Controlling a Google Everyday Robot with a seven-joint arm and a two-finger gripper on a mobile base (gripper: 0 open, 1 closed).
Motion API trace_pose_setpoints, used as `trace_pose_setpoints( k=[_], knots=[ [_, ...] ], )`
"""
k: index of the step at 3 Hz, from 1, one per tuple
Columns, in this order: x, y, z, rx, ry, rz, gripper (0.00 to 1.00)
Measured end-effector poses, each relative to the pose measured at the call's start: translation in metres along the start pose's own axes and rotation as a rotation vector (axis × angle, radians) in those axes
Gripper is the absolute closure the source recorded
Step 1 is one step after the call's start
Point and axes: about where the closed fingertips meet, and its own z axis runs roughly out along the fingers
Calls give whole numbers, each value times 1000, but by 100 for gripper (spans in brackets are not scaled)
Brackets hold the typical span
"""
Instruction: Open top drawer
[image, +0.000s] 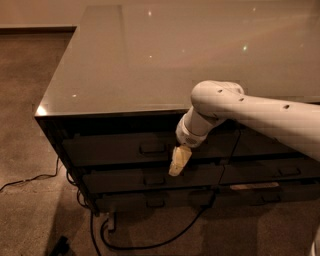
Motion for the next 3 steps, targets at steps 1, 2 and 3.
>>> trace_pose_setpoints(
  k=[1,2,3],
  knots=[
    [5,2,-1,-13,9,-7,19],
    [-1,31,-17,-39,-6,-64,42],
    [-2,74,-40,-68,-26,-104,65]
  ],
)
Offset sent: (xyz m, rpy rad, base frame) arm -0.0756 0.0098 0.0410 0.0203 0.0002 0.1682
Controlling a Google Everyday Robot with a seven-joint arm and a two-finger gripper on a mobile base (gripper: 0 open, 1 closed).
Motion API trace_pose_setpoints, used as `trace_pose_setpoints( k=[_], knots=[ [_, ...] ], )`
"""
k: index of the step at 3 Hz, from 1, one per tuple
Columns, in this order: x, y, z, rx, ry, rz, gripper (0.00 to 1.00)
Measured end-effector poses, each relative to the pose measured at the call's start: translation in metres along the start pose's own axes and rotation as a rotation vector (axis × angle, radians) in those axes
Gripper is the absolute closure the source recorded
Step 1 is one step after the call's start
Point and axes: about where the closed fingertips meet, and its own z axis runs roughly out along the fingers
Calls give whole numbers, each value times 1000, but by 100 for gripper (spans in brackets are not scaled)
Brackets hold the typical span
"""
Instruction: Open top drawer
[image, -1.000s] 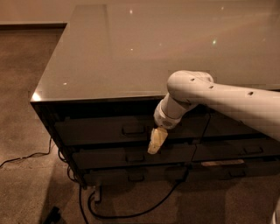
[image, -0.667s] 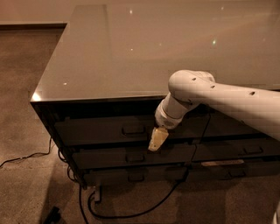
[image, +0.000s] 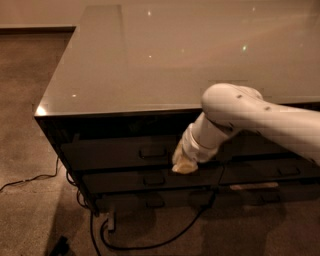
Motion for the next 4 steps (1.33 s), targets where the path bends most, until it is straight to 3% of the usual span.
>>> trace_pose_setpoints(
  k=[1,2,3,4],
  knots=[
    [3,53,-17,-41,-10,8,88],
    [5,58,-19,-42,-10,15,86],
    [0,49,-23,-25,-39,4,62],
    [-14,27,-29,8,-71,-26,39]
  ],
)
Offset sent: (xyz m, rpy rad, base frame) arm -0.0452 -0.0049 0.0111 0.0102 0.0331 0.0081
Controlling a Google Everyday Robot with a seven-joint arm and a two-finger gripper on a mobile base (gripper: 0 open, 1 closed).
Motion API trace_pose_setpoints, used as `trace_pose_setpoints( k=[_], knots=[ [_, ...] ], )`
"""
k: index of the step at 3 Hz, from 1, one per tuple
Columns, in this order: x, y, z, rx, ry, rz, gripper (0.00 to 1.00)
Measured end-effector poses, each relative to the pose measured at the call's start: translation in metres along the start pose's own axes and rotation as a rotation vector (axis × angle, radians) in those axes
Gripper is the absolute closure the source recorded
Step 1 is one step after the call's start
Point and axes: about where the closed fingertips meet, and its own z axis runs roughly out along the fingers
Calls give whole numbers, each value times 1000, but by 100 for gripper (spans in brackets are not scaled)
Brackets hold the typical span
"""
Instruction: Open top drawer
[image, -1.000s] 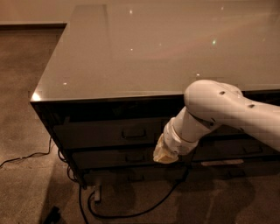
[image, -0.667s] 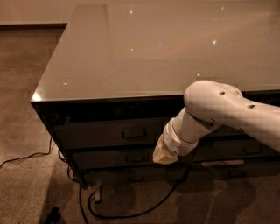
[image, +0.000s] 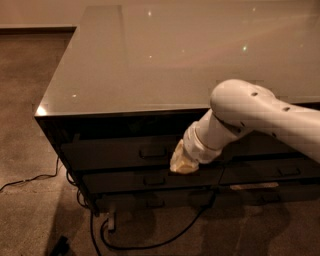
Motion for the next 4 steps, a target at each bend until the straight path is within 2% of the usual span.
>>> trace_pose_setpoints(
  k=[1,2,4],
  knots=[
    [-13,-25,-6,40,-13,-28,16],
    [-21,-42,-1,63,8,-44,0],
    [-19,-57,30,56,64,-27,0]
  ],
)
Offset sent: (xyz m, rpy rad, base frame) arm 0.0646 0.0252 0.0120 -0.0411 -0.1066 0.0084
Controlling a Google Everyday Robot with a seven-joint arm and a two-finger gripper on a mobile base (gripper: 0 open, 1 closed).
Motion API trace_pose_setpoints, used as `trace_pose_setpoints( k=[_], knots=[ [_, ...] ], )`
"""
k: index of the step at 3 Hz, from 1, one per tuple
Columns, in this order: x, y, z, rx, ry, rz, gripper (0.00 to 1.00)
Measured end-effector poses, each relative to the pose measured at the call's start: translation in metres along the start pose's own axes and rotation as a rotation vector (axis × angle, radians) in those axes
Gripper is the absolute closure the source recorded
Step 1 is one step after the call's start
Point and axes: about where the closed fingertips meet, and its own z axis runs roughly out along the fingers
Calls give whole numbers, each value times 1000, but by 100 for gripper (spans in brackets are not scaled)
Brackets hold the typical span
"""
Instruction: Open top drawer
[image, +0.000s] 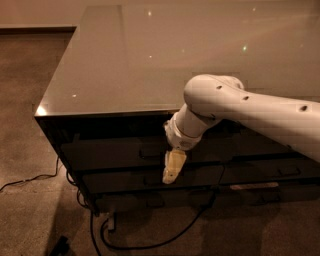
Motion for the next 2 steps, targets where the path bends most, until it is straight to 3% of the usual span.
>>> trace_pose_setpoints(
  k=[2],
  knots=[
    [10,-16,27,-21,46,25,0]
  ],
)
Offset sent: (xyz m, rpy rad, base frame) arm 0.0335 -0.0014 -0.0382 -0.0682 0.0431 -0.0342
